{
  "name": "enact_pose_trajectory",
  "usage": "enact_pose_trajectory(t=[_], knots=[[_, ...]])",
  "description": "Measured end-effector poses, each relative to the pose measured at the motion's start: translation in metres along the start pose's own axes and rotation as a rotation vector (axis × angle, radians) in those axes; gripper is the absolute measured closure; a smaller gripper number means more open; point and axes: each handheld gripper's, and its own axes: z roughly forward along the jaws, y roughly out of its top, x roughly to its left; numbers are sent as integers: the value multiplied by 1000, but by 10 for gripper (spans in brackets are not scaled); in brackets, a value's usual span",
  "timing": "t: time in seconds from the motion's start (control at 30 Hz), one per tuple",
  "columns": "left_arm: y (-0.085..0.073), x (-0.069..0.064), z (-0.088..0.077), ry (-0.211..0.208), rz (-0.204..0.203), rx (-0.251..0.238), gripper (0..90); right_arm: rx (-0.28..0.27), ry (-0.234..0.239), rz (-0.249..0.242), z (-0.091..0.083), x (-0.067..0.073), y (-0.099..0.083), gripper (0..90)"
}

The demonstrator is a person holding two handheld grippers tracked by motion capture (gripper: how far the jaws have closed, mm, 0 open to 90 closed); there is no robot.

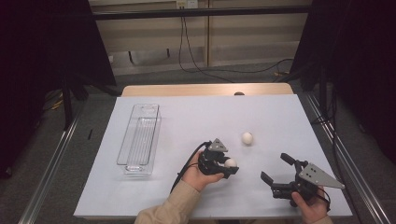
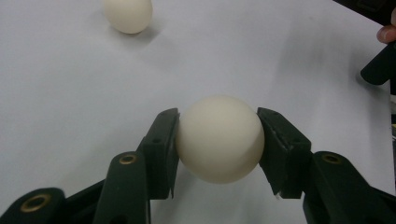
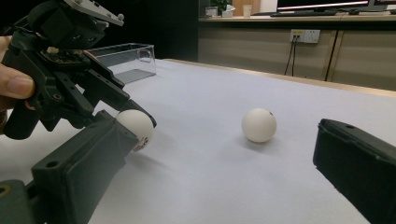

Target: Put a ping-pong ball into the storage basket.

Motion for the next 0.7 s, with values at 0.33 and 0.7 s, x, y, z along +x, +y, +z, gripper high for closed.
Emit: enact_pose_trajectory(t=[0.33,0.7], knots=[[1,3,-4,-3,-9,2,510,0,-5,-2,0,-1,0,12],[1,6,-11,4,-25,-16,510,-1,-7,0,-1,-1,0,11]])
